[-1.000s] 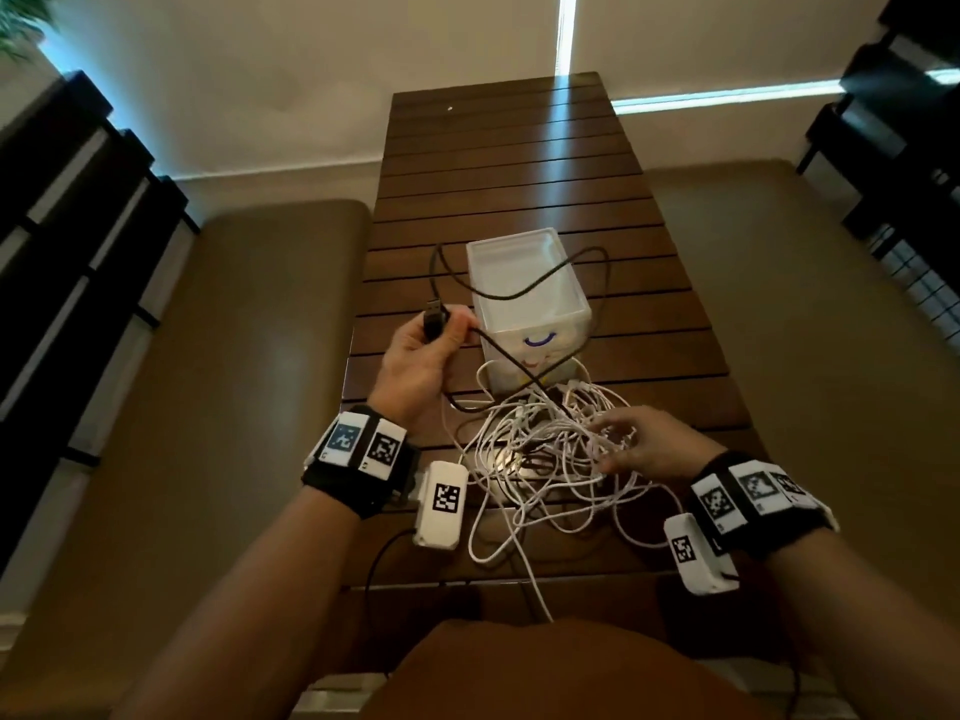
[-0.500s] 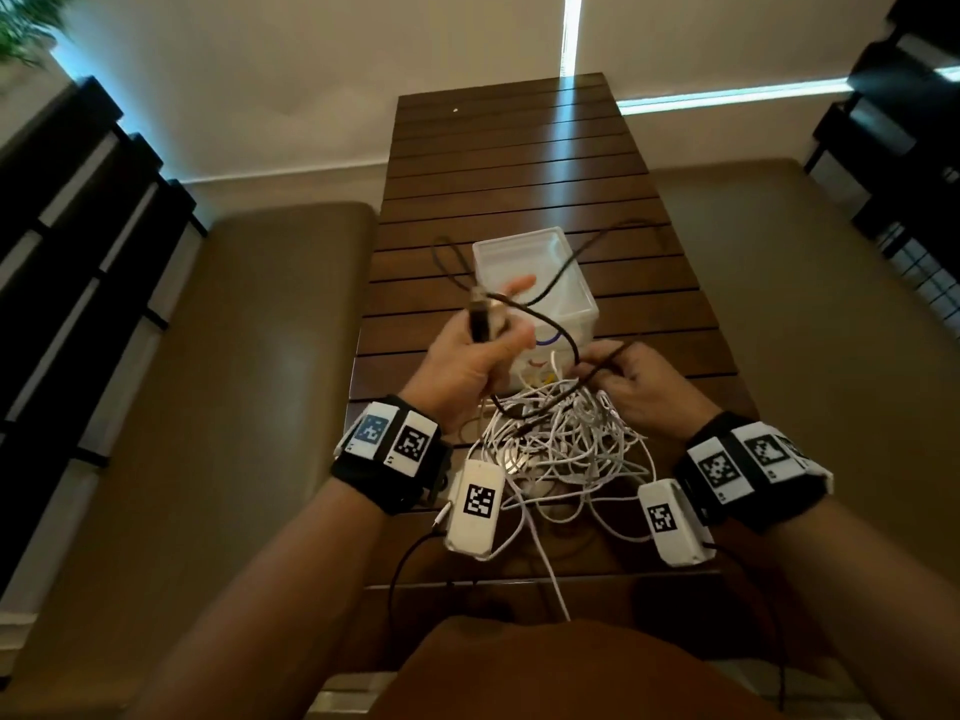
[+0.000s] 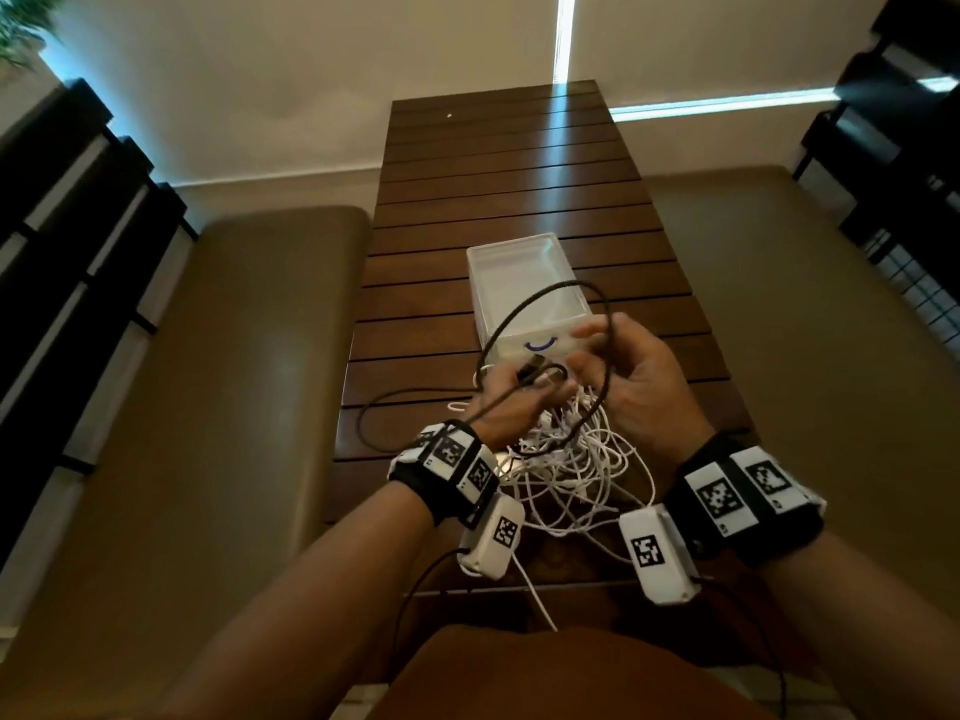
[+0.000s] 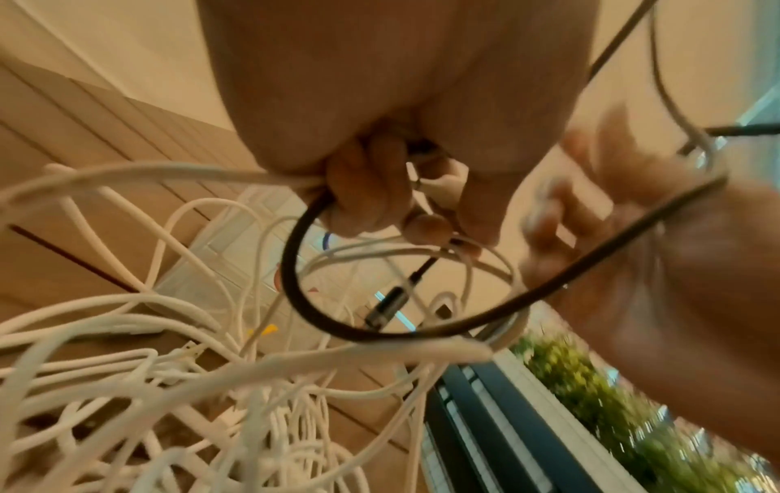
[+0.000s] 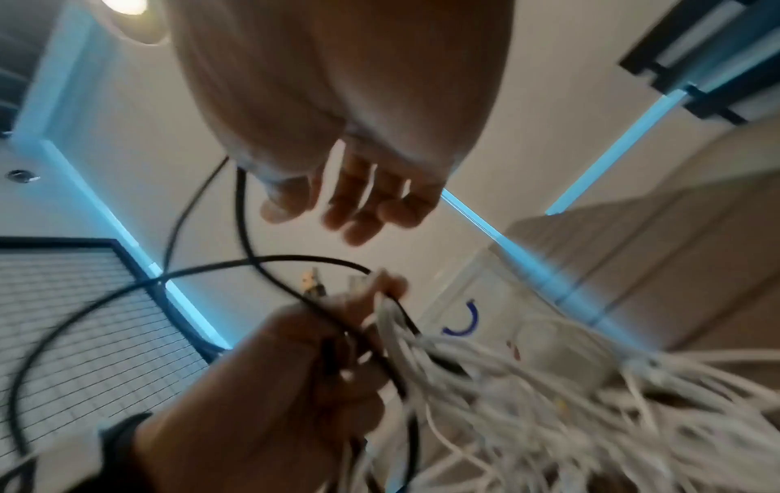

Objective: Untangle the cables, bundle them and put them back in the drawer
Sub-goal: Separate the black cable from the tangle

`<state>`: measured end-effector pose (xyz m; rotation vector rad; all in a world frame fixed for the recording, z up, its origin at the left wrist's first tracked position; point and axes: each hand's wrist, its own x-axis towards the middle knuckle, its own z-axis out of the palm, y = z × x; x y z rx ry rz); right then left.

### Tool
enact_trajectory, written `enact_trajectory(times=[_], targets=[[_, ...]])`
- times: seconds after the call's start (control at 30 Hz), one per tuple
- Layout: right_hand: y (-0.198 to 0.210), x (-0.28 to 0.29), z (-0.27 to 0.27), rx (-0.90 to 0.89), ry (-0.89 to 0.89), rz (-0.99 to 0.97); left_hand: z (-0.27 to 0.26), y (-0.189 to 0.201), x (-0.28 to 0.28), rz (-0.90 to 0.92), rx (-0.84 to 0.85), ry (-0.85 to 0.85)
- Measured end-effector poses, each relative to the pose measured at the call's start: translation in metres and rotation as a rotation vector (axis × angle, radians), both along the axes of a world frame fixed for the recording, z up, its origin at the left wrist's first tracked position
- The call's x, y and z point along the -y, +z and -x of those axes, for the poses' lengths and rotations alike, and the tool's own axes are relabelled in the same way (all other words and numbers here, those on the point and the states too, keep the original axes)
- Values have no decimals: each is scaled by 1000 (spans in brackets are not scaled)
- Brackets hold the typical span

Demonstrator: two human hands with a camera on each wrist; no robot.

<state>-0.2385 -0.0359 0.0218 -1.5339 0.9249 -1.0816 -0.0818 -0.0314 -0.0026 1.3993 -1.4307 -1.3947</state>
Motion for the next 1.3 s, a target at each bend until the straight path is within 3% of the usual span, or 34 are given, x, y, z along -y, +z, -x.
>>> enact_trajectory(times=[0.07,0.13,0.23,0.3,0.4,0.47,0.53,0.6,0.67,0.73,0.8,1.0,1.1,1.23,1.3], targets=[[-20,-6,1,-231,-45,-58,-6,4,3,1,19,61],[-45,-10,4,-468,70,-194,-10,8,5,4,22,84],[-75,-10,11,-660,170,-180,-23,16,8,-16,-102,231],[-83,-4,22,-796,96,-205,-40,24,11,-14,-268,415],[-80,10,43,-980,-72,-319,-61,48,7,3,-234,418],[-65,22,45,-891,-169,-293,-65,57,3,-70,-180,277],[-31,30,36,-611,-187,-221,-56,59,0,-125,-81,96],[10,31,19,-304,-72,-218,-40,53,0,-98,55,-81],[39,31,5,-185,49,-247,-18,54,0,-70,249,-236],[54,27,2,-226,75,-202,1,52,2,-21,439,-377],[59,22,17,-253,-6,-170,16,53,3,-46,469,-443],[36,-16,104,-113,-467,-407,38,65,8,-321,191,-483],[0,-46,142,-54,-698,-544,69,80,12,-312,94,-516],[-48,-93,190,-184,-1062,-736,115,88,10,-254,152,-606],[-60,-120,211,-298,-1127,-804,135,89,8,-266,173,-645]])
